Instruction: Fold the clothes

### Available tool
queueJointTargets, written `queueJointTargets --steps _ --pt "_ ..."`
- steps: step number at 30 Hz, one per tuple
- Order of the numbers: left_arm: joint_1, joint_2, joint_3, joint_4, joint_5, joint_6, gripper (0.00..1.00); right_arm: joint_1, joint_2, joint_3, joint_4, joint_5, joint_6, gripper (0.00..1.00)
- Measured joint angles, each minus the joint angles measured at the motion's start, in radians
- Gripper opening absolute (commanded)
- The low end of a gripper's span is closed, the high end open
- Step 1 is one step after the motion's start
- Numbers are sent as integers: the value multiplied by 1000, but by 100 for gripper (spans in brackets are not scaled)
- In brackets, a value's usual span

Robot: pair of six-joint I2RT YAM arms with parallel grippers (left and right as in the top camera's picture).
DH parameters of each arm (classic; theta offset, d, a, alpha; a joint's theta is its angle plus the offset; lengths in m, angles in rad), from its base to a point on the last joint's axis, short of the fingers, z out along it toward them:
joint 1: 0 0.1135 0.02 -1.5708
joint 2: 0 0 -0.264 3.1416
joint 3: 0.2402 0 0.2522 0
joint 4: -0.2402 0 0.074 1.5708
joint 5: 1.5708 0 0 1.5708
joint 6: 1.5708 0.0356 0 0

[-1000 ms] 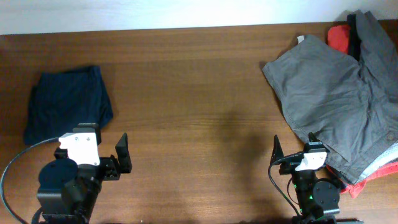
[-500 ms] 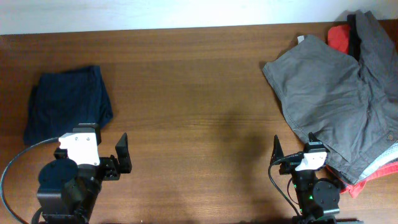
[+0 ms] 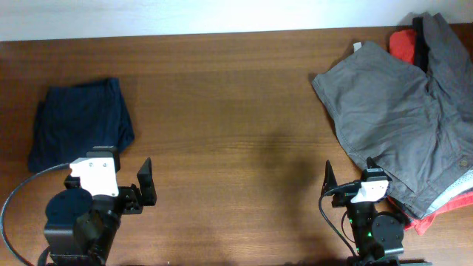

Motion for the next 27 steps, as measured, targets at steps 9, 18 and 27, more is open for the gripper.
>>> queueJointTargets --steps 9,18,27 --pt "0 -109 -106 -1 -38 9 99 0 0 0 0 0 -1 99" --pt "0 -408 -607 313 -39 12 99 0 -1 0 0 -3 -1 99" --pt "0 -558 -902 851 -29 13 99 0 -1 0 0 -3 -1 99"
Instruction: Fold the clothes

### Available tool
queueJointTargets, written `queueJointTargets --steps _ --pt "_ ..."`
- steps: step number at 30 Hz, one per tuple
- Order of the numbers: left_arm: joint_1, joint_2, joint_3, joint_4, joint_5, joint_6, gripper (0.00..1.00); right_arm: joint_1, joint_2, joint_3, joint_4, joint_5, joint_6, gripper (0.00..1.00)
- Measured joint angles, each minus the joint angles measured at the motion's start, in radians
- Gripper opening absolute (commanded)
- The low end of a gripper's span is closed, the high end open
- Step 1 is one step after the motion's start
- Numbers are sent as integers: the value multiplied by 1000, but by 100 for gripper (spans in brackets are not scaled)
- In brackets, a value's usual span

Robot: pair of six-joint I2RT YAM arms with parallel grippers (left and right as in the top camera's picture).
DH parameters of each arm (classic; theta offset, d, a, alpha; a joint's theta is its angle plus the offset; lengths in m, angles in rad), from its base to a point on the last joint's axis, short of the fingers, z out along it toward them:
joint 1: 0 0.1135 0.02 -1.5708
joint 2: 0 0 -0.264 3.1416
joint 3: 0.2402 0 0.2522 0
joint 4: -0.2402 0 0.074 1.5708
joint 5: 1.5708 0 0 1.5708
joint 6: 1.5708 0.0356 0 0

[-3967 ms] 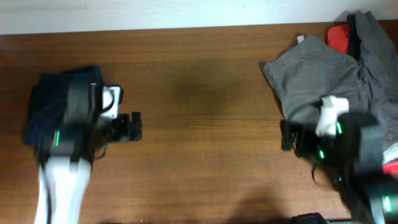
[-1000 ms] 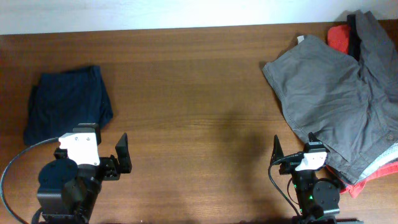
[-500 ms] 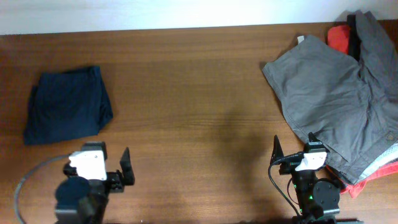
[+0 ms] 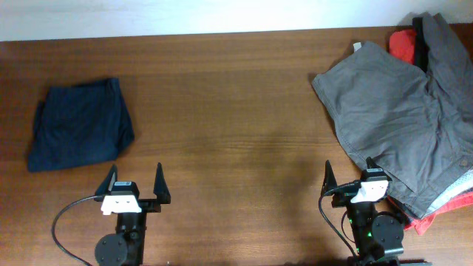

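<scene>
A folded navy garment [image 4: 80, 125] lies flat at the left of the table. At the right, grey shorts [image 4: 392, 118] are spread unfolded on top of a pile of clothes. My left gripper [image 4: 135, 182] stands open near the front edge, below and to the right of the navy garment, with nothing between its fingers. My right gripper [image 4: 349, 174] is open at the front right. Its left finger [image 4: 328, 177] is over bare wood and its right finger is at the lower edge of the grey shorts.
The pile under the shorts holds a red garment [image 4: 403, 43], a dark grey one [image 4: 443, 44] and a light one [image 4: 462, 193], and reaches the table's right edge. Brown wooden table [image 4: 236, 111] runs between the two heaps.
My left arm has swung from a turned pose at the front left corner to a straight one. Its open gripper now points towards the far edge. The right arm and the clothes have not moved.
</scene>
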Motion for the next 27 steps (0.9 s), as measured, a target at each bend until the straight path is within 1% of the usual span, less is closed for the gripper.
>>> queueJointTargets --steps 3,6,8,27 --pt "0 -2 -19 -6 0 0 99 0 0 0 0 0 0 99" --pt "0 -6 -24 -89 0 0 99 0 0 0 0 0 1 99" --pt "0 -6 -26 -97 0 0 99 0 0 0 0 0 0 99" --pt "0 -6 -26 -97 0 0 99 0 0 0 0 0 0 99"
